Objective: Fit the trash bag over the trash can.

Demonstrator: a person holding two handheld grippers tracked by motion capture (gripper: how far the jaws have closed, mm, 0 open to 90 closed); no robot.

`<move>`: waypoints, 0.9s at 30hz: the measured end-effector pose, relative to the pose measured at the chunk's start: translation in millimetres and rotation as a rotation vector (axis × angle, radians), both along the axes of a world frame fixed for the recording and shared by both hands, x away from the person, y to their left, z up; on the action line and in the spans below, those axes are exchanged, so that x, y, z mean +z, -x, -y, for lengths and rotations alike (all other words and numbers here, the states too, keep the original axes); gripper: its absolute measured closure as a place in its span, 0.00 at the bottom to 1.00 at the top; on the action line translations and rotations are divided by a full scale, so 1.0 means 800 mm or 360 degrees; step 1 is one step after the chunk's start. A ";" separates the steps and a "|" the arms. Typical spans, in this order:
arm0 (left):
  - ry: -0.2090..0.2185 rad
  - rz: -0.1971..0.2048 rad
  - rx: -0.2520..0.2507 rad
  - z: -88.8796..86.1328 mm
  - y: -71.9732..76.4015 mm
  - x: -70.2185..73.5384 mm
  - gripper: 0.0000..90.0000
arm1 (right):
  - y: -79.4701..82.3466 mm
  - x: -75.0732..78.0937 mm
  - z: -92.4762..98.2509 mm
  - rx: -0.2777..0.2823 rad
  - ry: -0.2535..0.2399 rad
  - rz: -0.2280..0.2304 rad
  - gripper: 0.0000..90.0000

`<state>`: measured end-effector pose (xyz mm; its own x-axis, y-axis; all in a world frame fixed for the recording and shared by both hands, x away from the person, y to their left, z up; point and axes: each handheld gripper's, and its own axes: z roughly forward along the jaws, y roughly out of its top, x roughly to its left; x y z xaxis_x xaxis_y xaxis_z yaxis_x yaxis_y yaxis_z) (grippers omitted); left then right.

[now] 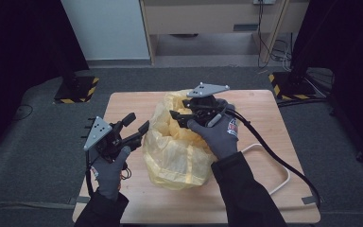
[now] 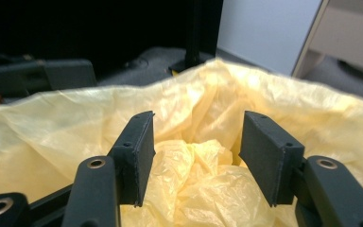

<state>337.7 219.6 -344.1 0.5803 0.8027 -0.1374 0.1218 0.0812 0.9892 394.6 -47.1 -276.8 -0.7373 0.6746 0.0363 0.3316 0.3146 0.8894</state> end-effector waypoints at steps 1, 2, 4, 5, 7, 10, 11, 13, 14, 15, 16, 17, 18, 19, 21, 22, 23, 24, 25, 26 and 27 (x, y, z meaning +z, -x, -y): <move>0.0000 0.0000 0.0000 0.000 0.000 0.000 0.38 | -0.001 -0.002 -0.001 -0.0005 0.0027 -0.0019 0.50; 0.0000 -0.0001 0.0000 0.000 0.000 0.000 0.38 | -0.003 -0.004 -0.003 -0.0012 0.0054 -0.0044 0.50; -0.0001 -0.0001 0.0000 0.000 0.000 0.000 0.38 | -0.005 -0.009 -0.006 -0.0031 0.0123 -0.0078 0.49; -0.0002 -0.0002 -0.0002 0.001 0.000 0.000 0.38 | -0.007 -0.012 -0.008 -0.0035 0.0156 -0.0109 0.49; -0.0008 -0.0003 -0.0004 0.001 0.000 0.000 0.38 | -0.009 -0.017 -0.013 -0.0050 0.0225 -0.0148 0.48; -0.0012 -0.0004 -0.0009 0.002 0.000 -0.001 0.38 | -0.010 -0.021 -0.018 -0.0026 0.0270 -0.0175 0.45; -0.0013 -0.0004 -0.0010 0.002 0.000 -0.001 0.38 | -0.010 -0.021 -0.019 -0.0032 0.0260 -0.0179 0.45; -0.0013 -0.0004 -0.0011 0.002 0.000 -0.001 0.38 | -0.011 -0.020 -0.018 -0.0030 0.0251 -0.0181 0.43; -0.0013 -0.0005 -0.0012 0.002 0.000 -0.001 0.38 | -0.010 -0.019 -0.017 -0.0028 0.0249 -0.0180 0.43; -0.0013 -0.0004 -0.0011 0.002 0.000 -0.001 0.38 | -0.009 -0.017 -0.017 -0.0031 0.0236 -0.0186 0.42; -0.0012 -0.0005 -0.0011 0.002 0.000 -0.001 0.38 | -0.009 -0.016 -0.015 -0.0029 0.0225 -0.0173 0.41; -0.0012 -0.0004 -0.0010 0.002 0.000 -0.001 0.38 | -0.008 -0.014 -0.014 -0.0026 0.0200 -0.0158 0.41; -0.0011 -0.0003 -0.0009 0.002 0.000 -0.001 0.38 | -0.007 -0.011 -0.012 -0.0019 0.0164 -0.0140 0.41; -0.0008 -0.0003 -0.0007 0.001 0.000 -0.001 0.38 | -0.006 -0.008 -0.010 -0.0019 0.0124 -0.0126 0.41; -0.0008 -0.0003 -0.0005 0.001 0.000 -0.001 0.38 | -0.003 -0.003 -0.005 -0.0015 0.0047 -0.0074 0.41; -0.0007 -0.0002 -0.0005 0.001 0.000 -0.001 0.38 | -0.002 0.000 -0.003 -0.0011 0.0012 -0.0047 0.41; -0.0006 -0.0004 -0.0005 0.001 0.000 -0.001 0.38 | 0.000 0.002 -0.001 -0.0011 -0.0020 -0.0016 0.41; -0.0005 -0.0004 -0.0006 0.001 -0.001 -0.001 0.38 | 0.001 0.004 0.001 -0.0005 -0.0040 0.0019 0.40; -0.0004 -0.0005 -0.0008 0.001 -0.001 -0.001 0.38 | 0.003 0.007 0.002 0.0001 -0.0064 0.0059 0.39; -0.0004 -0.0005 -0.0009 0.001 -0.001 -0.001 0.38 | 0.004 0.009 0.004 0.0007 -0.0085 0.0090 0.39; -0.0003 -0.0006 -0.0007 0.001 -0.001 -0.001 0.38 | 0.006 0.011 0.005 0.0011 -0.0107 0.0118 0.39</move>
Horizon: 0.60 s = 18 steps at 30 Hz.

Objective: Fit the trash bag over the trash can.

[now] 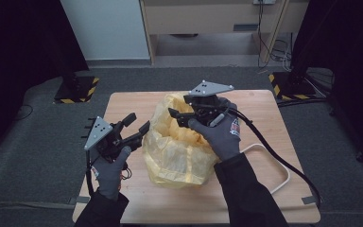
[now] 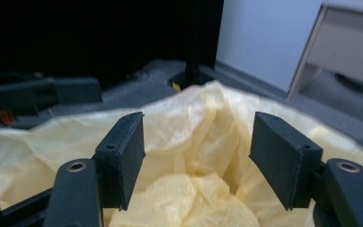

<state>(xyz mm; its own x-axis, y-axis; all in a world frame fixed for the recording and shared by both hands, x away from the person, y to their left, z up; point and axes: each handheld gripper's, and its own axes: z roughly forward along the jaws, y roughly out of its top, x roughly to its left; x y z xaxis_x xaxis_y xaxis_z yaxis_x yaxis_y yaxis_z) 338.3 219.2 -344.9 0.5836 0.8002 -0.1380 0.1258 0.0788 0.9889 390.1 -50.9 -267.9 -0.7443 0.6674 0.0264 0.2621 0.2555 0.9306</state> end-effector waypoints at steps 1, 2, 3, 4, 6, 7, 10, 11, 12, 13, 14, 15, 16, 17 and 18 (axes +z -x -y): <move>0.0001 0.0000 0.0000 0.000 0.000 0.000 0.38 | 0.001 0.002 0.001 0.0002 -0.0027 0.0037 0.39; 0.0002 0.0000 0.0001 0.000 0.000 0.000 0.38 | 0.003 0.005 0.002 0.0008 -0.0049 0.0071 0.39; 0.0003 0.0001 0.0003 -0.001 0.000 0.000 0.38 | 0.004 0.007 0.003 0.0014 -0.0082 0.0105 0.39; 0.0006 0.0001 0.0003 -0.001 0.000 0.000 0.38 | 0.005 0.009 0.004 0.0021 -0.0118 0.0134 0.39; 0.0007 0.0003 0.0007 -0.002 0.000 0.000 0.38 | 0.009 0.015 0.007 0.0018 -0.0190 0.0193 0.38; 0.0009 0.0003 0.0007 -0.002 0.000 0.000 0.38 | 0.010 0.018 0.009 0.0017 -0.0222 0.0218 0.38; 0.0013 0.0005 0.0008 -0.002 0.000 0.001 0.38 | 0.016 0.029 0.014 -0.0005 -0.0295 0.0310 0.37; 0.0011 0.0006 0.0008 -0.003 0.000 0.001 0.38 | 0.018 0.032 0.016 -0.0007 -0.0316 0.0341 0.37; 0.0010 0.0007 0.0009 -0.003 0.000 0.001 0.38 | 0.020 0.036 0.018 -0.0009 -0.0333 0.0357 0.37; 0.0012 0.0007 0.0010 -0.003 0.000 0.001 0.38 | 0.022 0.039 0.020 -0.0012 -0.0345 0.0365 0.37; 0.0013 0.0008 0.0011 -0.003 0.000 0.001 0.38 | 0.023 0.042 0.022 -0.0016 -0.0351 0.0377 0.37; 0.0014 0.0009 0.0012 -0.004 0.000 0.002 0.38 | 0.024 0.045 0.025 -0.0022 -0.0361 0.0392 0.37; 0.0015 0.0009 0.0013 -0.004 0.001 0.002 0.38 | 0.026 0.048 0.028 -0.0029 -0.0370 0.0400 0.36; 0.0016 0.0009 0.0013 -0.004 0.001 0.002 0.38 | 0.027 0.051 0.032 -0.0038 -0.0378 0.0413 0.36; 0.0018 0.0010 0.0013 -0.004 0.001 0.002 0.38 | 0.028 0.054 0.035 -0.0049 -0.0381 0.0421 0.36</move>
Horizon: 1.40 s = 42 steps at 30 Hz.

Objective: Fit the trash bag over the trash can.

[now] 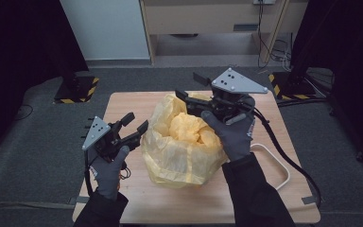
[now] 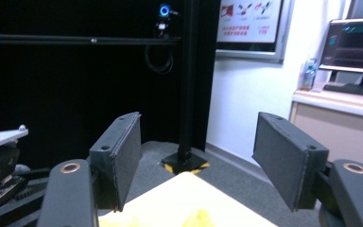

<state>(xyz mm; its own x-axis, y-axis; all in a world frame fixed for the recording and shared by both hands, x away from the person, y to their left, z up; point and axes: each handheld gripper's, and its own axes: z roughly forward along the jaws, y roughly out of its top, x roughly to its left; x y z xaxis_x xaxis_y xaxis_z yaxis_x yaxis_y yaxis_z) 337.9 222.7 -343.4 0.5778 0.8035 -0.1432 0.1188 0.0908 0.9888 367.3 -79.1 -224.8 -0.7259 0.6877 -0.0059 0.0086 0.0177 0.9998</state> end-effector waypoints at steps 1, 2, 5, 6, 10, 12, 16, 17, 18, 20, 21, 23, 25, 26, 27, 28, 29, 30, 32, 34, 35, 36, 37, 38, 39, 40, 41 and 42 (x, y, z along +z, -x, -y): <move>0.0003 0.0001 0.0003 0.000 0.000 0.000 0.38 | 0.001 0.002 0.005 -0.0017 0.0005 0.0014 0.36; 0.0003 0.0001 0.0006 -0.001 0.000 0.000 0.38 | 0.003 0.004 0.010 -0.0033 0.0007 0.0024 0.36; 0.0007 0.0003 0.0010 -0.003 0.001 0.001 0.38 | 0.004 0.006 0.030 -0.0096 -0.0014 0.0039 0.36; 0.0011 0.0005 0.0013 -0.004 0.001 0.001 0.38 | 0.004 0.006 0.038 -0.0119 -0.0019 0.0040 0.36; 0.0016 0.0006 0.0027 -0.008 0.000 0.002 0.38 | 0.003 -0.001 0.076 -0.0214 -0.0048 0.0032 0.35; 0.0019 0.0004 0.0034 -0.010 -0.001 0.001 0.38 | 0.003 -0.007 0.095 -0.0266 -0.0070 0.0016 0.35; 0.0041 0.0023 0.0045 -0.012 0.001 0.002 0.38 | 0.004 -0.025 0.129 -0.0358 -0.0087 -0.0012 0.35; 0.0045 0.0031 0.0044 -0.013 0.002 0.003 0.38 | 0.004 -0.030 0.136 -0.0374 -0.0089 -0.0023 0.35; 0.0049 0.0033 0.0044 -0.014 0.002 0.004 0.38 | 0.004 -0.036 0.142 -0.0396 -0.0094 -0.0022 0.35; 0.0053 0.0032 0.0048 -0.017 0.004 0.005 0.38 | 0.005 -0.049 0.154 -0.0418 -0.0089 -0.0040 0.35; 0.0054 0.0029 0.0054 -0.019 0.004 0.004 0.38 | 0.006 -0.056 0.159 -0.0436 -0.0081 -0.0050 0.35; 0.0043 0.0018 0.0062 -0.022 0.005 0.003 0.38 | 0.007 -0.070 0.171 -0.0464 -0.0089 -0.0073 0.35; 0.0025 -0.0027 0.0095 -0.029 0.005 -0.007 0.38 | 0.009 -0.083 0.183 -0.0489 -0.0095 -0.0098 0.34; 0.0006 -0.0039 0.0109 -0.031 0.005 -0.011 0.38 | 0.009 -0.090 0.188 -0.0502 -0.0098 -0.0107 0.34; -0.0008 -0.0058 0.0120 -0.033 0.005 -0.016 0.38 | 0.010 -0.097 0.193 -0.0507 -0.0106 -0.0123 0.33; -0.0016 -0.0105 0.0124 -0.036 0.006 -0.021 0.38 | 0.011 -0.104 0.198 -0.0515 -0.0112 -0.0134 0.33; -0.0027 -0.0123 0.0134 -0.039 0.005 -0.026 0.38 | 0.012 -0.111 0.202 -0.0520 -0.0114 -0.0142 0.32; -0.0044 -0.0138 0.0145 -0.041 0.005 -0.031 0.38 | 0.013 -0.118 0.205 -0.0524 -0.0115 -0.0156 0.31; -0.0077 -0.0175 0.0160 -0.046 0.005 -0.042 0.37 | 0.015 -0.132 0.211 -0.0530 -0.0117 -0.0180 0.31; -0.0112 -0.0213 0.0170 -0.050 0.005 -0.055 0.37 | 0.016 -0.145 0.216 -0.0533 -0.0113 -0.0196 0.30; -0.0133 -0.0234 0.0174 -0.053 0.006 -0.061 0.37 | 0.016 -0.152 0.218 -0.0528 -0.0112 -0.0210 0.30; -0.0156 -0.0256 0.0176 -0.055 0.007 -0.068 0.37 | 0.017 -0.158 0.220 -0.0524 -0.0107 -0.0220 0.30; -0.0175 -0.0275 0.0178 -0.057 0.007 -0.075 0.37 | 0.016 -0.165 0.221 -0.0526 -0.0100 -0.0227 0.29; -0.0194 -0.0293 0.0180 -0.060 0.008 -0.082 0.37 | 0.016 -0.172 0.223 -0.0522 -0.0087 -0.0246 0.29; -0.0214 -0.0314 0.0182 -0.063 0.010 -0.089 0.37 | 0.016 -0.178 0.224 -0.0520 -0.0087 -0.0267 0.29; -0.0234 -0.0332 0.0184 -0.066 0.011 -0.095 0.37 | 0.016 -0.184 0.226 -0.0526 -0.0086 -0.0276 0.30; -0.0255 -0.0352 0.0187 -0.069 0.012 -0.102 0.37 | 0.017 -0.190 0.227 -0.0514 -0.0086 -0.0294 0.34; -0.0274 -0.0373 0.0188 -0.073 0.014 -0.108 0.37 | 0.017 -0.196 0.228 -0.0506 -0.0090 -0.0317 0.36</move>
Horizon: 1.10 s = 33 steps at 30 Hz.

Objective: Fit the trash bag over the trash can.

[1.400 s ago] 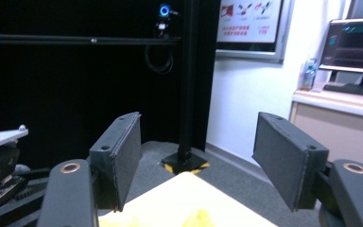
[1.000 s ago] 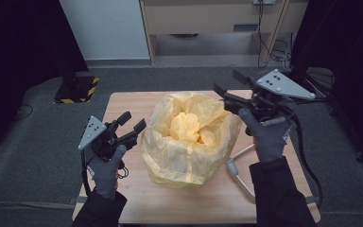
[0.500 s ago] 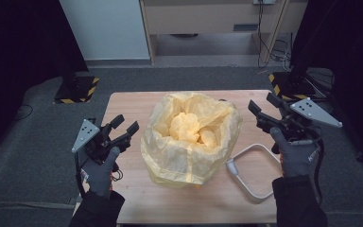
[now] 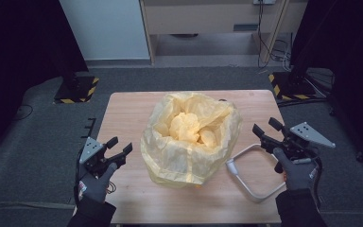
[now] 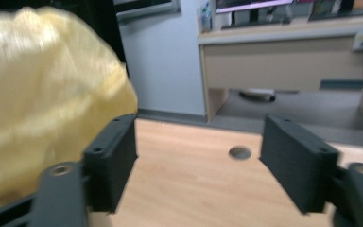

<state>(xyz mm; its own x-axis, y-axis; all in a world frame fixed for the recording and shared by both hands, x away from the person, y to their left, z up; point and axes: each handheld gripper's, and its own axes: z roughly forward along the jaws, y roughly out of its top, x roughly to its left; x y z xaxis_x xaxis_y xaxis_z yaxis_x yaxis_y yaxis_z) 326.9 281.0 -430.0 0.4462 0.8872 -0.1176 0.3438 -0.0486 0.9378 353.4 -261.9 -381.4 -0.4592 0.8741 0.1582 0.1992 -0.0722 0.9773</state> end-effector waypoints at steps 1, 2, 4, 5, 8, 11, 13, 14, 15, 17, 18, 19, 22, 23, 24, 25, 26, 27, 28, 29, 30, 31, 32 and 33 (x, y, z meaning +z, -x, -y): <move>-0.0013 -0.0022 0.0001 -0.003 0.001 -0.006 0.36 | 0.001 -0.006 0.001 -0.0002 0.0005 -0.0015 0.36; -0.0027 -0.0046 0.0000 -0.006 0.002 -0.012 0.36 | 0.001 -0.012 0.002 0.0000 0.0018 -0.0039 0.36; -0.0062 -0.0096 -0.0009 -0.011 0.004 -0.023 0.36 | 0.001 -0.025 0.003 -0.0001 0.0044 -0.0083 0.37; -0.0076 -0.0119 -0.0016 -0.012 0.003 -0.028 0.36 | 0.002 -0.033 0.003 -0.0003 0.0059 -0.0111 0.37; -0.0121 -0.0191 -0.0031 -0.014 -0.001 -0.039 0.36 | 0.004 -0.059 0.007 -0.0018 0.0085 -0.0201 0.40; -0.0182 -0.0262 -0.0053 -0.009 -0.006 -0.052 0.36 | 0.005 -0.078 0.013 -0.0037 0.0183 -0.0290 0.44; -0.0243 -0.0317 -0.0086 -0.003 -0.011 -0.061 0.36 | 0.005 -0.088 0.018 -0.0051 0.0209 -0.0335 0.44; -0.0278 -0.0347 -0.0103 0.000 -0.013 -0.064 0.36 | 0.005 -0.092 0.020 -0.0057 0.0217 -0.0367 0.45; -0.0310 -0.0364 -0.0121 0.003 -0.015 -0.067 0.36 | 0.005 -0.095 0.022 -0.0060 0.0229 -0.0389 0.45; -0.0337 -0.0379 -0.0136 0.005 -0.017 -0.069 0.35 | 0.004 -0.102 0.025 -0.0065 0.0254 -0.0426 0.47; -0.0354 -0.0402 -0.0157 0.008 -0.020 -0.072 0.35 | 0.002 -0.104 0.027 -0.0075 0.0277 -0.0440 0.47; -0.0356 -0.0415 -0.0163 0.008 -0.021 -0.073 0.35 | 0.001 -0.106 0.029 -0.0084 0.0285 -0.0459 0.47; -0.0367 -0.0438 -0.0165 0.008 -0.024 -0.076 0.34 | -0.002 -0.112 0.034 -0.0100 0.0320 -0.0493 0.49; -0.0366 -0.0445 -0.0165 0.008 -0.025 -0.077 0.34 | -0.005 -0.116 0.038 -0.0099 0.0333 -0.0527 0.49; -0.0361 -0.0461 -0.0164 0.007 -0.026 -0.079 0.34 | -0.007 -0.122 0.043 -0.0122 0.0356 -0.0553 0.51; -0.0361 -0.0461 -0.0164 0.007 -0.026 -0.079 0.34 | -0.007 -0.122 0.043 -0.0122 0.0356 -0.0553 0.51; -0.0363 -0.0471 -0.0164 0.006 -0.027 -0.080 0.34 | -0.008 -0.127 0.049 -0.0154 0.0390 -0.0583 0.51; -0.0363 -0.0471 -0.0164 0.006 -0.027 -0.080 0.34 | -0.008 -0.127 0.049 -0.0154 0.0390 -0.0583 0.51; -0.0361 -0.0473 -0.0164 0.006 -0.028 -0.081 0.34 | -0.008 -0.129 0.052 -0.0165 0.0399 -0.0589 0.53; -0.0368 -0.0480 -0.0166 0.006 -0.028 -0.082 0.34 | -0.008 -0.130 0.055 -0.0176 0.0408 -0.0602 0.53; -0.0374 -0.0491 -0.0169 0.007 -0.029 -0.083 0.34 | -0.008 -0.131 0.058 -0.0193 0.0414 -0.0613 0.54; -0.0383 -0.0503 -0.0171 0.007 -0.030 -0.085 0.34 | -0.008 -0.133 0.062 -0.0223 0.0454 -0.0652 0.56; -0.0396 -0.0513 -0.0174 0.007 -0.030 -0.086 0.34 | -0.008 -0.133 0.062 -0.0223 0.0454 -0.0652 0.56; -0.0416 -0.0522 -0.0181 0.008 -0.031 -0.088 0.34 | -0.008 -0.135 0.064 -0.0235 0.0475 -0.0676 0.58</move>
